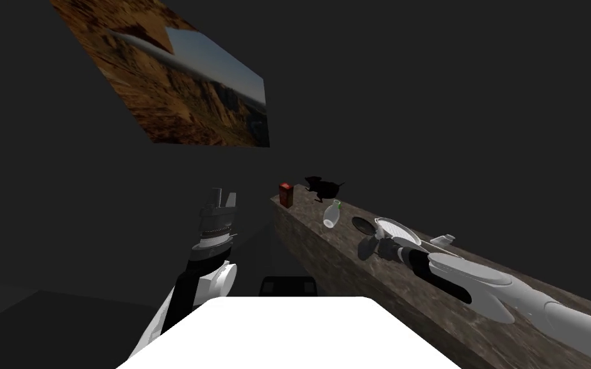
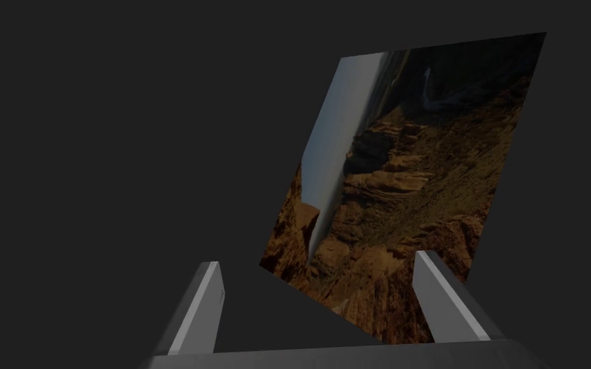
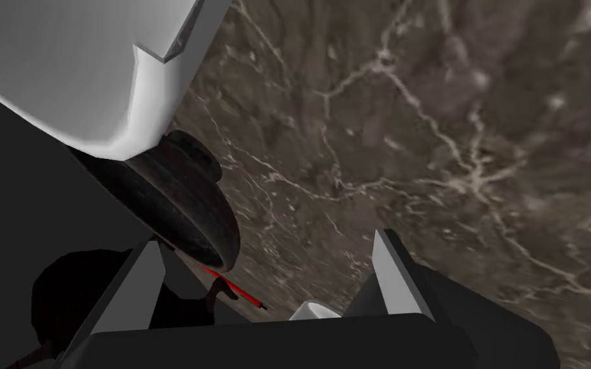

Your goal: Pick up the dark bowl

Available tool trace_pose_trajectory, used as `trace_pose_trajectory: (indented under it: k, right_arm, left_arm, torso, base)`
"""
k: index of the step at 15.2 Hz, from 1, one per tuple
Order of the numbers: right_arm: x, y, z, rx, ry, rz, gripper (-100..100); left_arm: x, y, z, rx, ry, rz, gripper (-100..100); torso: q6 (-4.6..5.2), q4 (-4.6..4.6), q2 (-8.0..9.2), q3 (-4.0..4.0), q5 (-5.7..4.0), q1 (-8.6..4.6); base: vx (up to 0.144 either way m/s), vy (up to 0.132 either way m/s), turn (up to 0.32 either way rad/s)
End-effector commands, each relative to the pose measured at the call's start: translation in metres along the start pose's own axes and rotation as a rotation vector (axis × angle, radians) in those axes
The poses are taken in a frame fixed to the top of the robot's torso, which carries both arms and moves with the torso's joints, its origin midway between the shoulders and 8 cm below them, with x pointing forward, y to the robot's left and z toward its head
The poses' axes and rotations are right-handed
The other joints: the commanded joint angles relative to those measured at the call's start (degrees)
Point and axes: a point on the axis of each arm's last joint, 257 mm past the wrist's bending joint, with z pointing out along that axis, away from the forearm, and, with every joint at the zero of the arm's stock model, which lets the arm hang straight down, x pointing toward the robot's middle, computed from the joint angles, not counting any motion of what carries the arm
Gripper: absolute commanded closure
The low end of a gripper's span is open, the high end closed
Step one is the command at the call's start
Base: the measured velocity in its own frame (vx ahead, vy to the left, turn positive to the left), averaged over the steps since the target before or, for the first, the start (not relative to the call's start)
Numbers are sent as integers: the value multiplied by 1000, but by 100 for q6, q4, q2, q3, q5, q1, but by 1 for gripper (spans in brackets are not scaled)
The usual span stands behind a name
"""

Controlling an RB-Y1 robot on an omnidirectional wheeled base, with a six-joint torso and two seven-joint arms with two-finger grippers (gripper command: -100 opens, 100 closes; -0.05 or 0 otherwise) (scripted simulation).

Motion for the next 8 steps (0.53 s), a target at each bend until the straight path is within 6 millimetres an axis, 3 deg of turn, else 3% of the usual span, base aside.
trace_pose_trajectory:
  k: [1,6,7,8]
  right_arm:
    - [13,-7,-3,6,36,-54,-100]
    - [66,-17,-21,-13,164,-228,-100]
    - [70,-15,-23,-20,172,-236,-100]
    - [61,-16,-18,-10,153,-211,-100]
  left_arm:
    - [0,0,0,0,0,0,0]
    - [0,0,0,0,0,0,0]
    - [0,0,0,0,0,0,0]
    - [0,0,0,0,0,0,0]
  torso:
    - [0,0,0,0,0,0]
    - [1,-3,-11,-7,1,6]
    - [2,-3,-12,-7,1,8]
    - [2,-3,-13,-8,1,7]
  base:
    - [66,48,144]
    - [94,54,172]
    - [107,53,131]
    - [63,25,42]
